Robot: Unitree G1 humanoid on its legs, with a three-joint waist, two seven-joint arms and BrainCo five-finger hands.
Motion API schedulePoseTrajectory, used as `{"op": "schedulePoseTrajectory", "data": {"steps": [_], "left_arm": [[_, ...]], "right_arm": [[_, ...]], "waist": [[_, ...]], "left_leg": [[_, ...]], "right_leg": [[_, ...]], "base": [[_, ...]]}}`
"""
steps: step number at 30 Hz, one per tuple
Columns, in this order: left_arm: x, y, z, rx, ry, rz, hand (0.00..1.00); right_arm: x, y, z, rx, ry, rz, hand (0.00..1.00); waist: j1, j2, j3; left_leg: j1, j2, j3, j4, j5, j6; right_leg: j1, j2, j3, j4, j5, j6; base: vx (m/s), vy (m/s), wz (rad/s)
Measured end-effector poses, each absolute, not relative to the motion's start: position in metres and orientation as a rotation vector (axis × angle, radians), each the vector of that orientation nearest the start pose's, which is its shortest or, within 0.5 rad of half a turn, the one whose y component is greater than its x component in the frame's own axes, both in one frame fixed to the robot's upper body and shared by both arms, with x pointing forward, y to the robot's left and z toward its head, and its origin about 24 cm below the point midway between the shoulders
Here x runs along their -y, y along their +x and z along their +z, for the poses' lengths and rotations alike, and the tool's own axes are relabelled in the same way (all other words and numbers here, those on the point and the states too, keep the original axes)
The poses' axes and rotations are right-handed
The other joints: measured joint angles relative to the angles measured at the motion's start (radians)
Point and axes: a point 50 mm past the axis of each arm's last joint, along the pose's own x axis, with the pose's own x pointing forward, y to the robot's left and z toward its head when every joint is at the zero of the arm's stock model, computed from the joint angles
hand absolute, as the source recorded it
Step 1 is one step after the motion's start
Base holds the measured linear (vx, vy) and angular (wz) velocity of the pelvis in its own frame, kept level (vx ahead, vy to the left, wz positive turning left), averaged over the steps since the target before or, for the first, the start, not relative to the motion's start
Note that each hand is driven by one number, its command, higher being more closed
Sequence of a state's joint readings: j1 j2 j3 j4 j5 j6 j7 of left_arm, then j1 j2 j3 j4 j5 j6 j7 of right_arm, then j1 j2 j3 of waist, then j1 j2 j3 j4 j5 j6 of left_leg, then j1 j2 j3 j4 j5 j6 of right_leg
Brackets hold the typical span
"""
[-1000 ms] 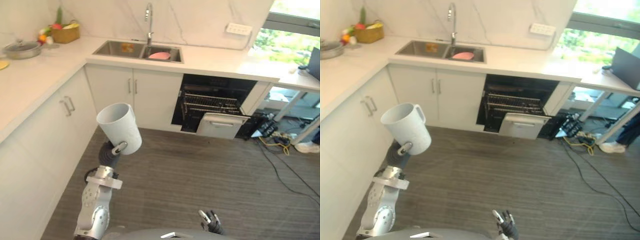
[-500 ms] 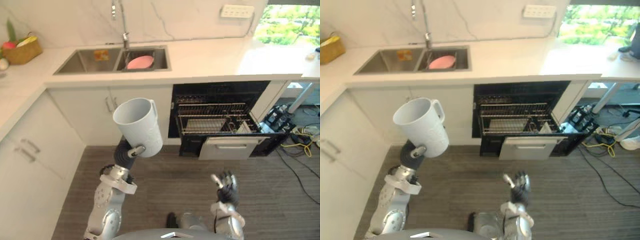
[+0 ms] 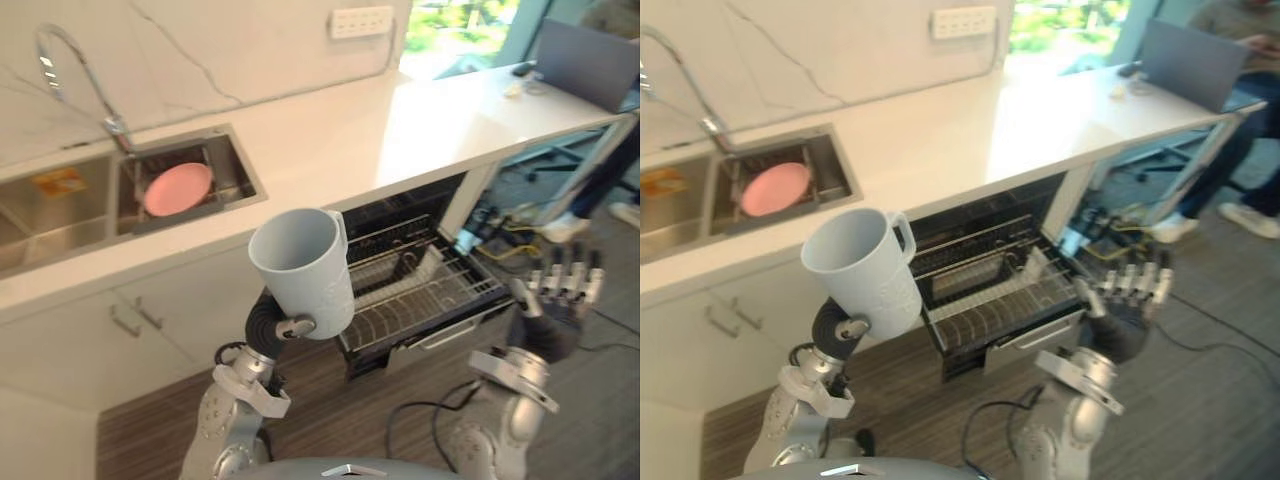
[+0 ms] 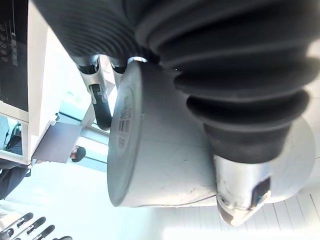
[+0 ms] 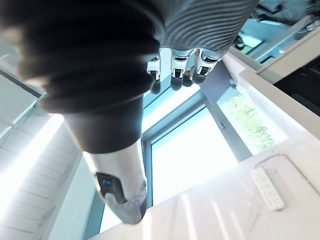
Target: Walk over to the sink, pick up the cup, carry it to the dishwasher, place the cup inside the dishwasher, then close the dishwasher door
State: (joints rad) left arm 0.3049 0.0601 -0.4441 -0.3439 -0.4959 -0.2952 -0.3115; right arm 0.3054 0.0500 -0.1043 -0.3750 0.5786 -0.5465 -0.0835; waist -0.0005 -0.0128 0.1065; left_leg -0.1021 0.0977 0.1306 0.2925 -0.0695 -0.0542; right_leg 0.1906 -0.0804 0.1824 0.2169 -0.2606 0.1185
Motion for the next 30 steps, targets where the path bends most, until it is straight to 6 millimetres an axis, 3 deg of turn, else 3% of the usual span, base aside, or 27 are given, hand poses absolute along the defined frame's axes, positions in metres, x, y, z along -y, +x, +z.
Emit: {"op": "schedulePoseTrajectory", "data": {"steps": [3,5,8,12,13,16,18,24,26,30], "left_arm": [[-0.073,0.178,0.091,0.327,-0.563,-0.544,1.00],[-0.071,0.180,0.092,0.328,-0.564,-0.542,1.00],[-0.066,0.184,0.096,0.329,-0.525,-0.515,1.00],[-0.079,0.200,0.093,0.344,-0.373,-0.298,1.00],[-0.088,0.208,0.093,0.362,-0.300,-0.199,1.00],[-0.105,0.226,0.108,0.467,-0.162,-0.021,1.00],[-0.110,0.231,0.116,0.517,-0.111,0.039,1.00],[-0.113,0.228,0.117,0.593,0.094,0.192,1.00],[-0.113,0.229,0.108,0.581,0.176,0.263,1.00],[-0.112,0.231,0.098,0.549,0.251,0.348,1.00]], "right_arm": [[0.209,0.166,0.115,0.680,0.552,-0.347,0.00],[0.207,0.166,0.118,0.683,0.548,-0.315,0.00],[0.195,0.171,0.112,0.608,0.560,-0.214,0.00],[0.166,0.193,0.106,0.528,0.596,-0.015,0.00],[0.155,0.204,0.102,0.498,0.607,0.044,0.00],[0.140,0.217,0.102,0.457,0.608,0.137,0.00],[0.137,0.218,0.101,0.432,0.603,0.157,0.00],[0.114,0.224,0.109,0.404,0.580,0.348,0.00],[0.109,0.226,0.111,0.397,0.585,0.377,0.00],[0.111,0.228,0.102,0.347,0.608,0.372,0.00]], "waist": [[-0.004,-0.029,-0.012],[-0.015,-0.031,-0.018],[-0.013,-0.052,-0.038],[-0.007,-0.046,-0.037],[-0.001,-0.040,-0.035],[-0.001,-0.027,-0.033],[-0.002,-0.026,-0.032],[0.001,-0.023,-0.031],[0.000,-0.019,-0.032],[-0.007,0.001,-0.038]], "left_leg": [[0.017,0.000,0.063,0.009,-0.046,0.025],[0.032,-0.002,0.081,-0.012,-0.061,0.029],[0.054,-0.019,0.151,-0.053,-0.072,0.047],[0.062,-0.014,0.189,-0.054,-0.077,0.055],[0.068,-0.008,0.195,-0.057,-0.079,0.058],[0.041,-0.008,0.196,-0.071,-0.082,0.055],[0.024,-0.014,0.196,-0.078,-0.080,0.062],[0.058,-0.052,0.196,-0.183,-0.014,0.058],[0.075,-0.071,0.197,-0.251,0.037,0.055],[0.117,-0.064,0.196,-0.373,0.130,0.042]], "right_leg": [[-0.010,-0.023,-0.002,-0.030,0.080,0.028],[-0.017,-0.030,-0.011,-0.039,0.114,0.030],[-0.080,-0.065,-0.117,-0.010,0.139,0.020],[-0.174,-0.087,-0.289,0.027,0.180,-0.005],[-0.182,-0.084,-0.314,-0.008,0.215,-0.006],[-0.178,-0.071,-0.320,-0.167,0.324,-0.006],[-0.176,-0.073,-0.333,-0.212,0.361,-0.004],[-0.186,-0.094,-0.367,-0.203,0.337,0.007],[-0.195,-0.103,-0.390,-0.206,0.301,0.017],[-0.206,-0.079,-0.400,-0.212,0.303,0.004]], "base": [[0.18,0.279,-0.58],[0.10,0.209,-0.43],[0.04,0.177,-0.61],[-0.05,0.091,-1.17],[-0.08,0.033,-1.43],[-0.14,0.046,-0.86],[-0.18,0.034,-0.16],[-0.14,-0.017,0.03],[-0.07,-0.090,0.03],[-0.02,-0.068,0.00]]}}
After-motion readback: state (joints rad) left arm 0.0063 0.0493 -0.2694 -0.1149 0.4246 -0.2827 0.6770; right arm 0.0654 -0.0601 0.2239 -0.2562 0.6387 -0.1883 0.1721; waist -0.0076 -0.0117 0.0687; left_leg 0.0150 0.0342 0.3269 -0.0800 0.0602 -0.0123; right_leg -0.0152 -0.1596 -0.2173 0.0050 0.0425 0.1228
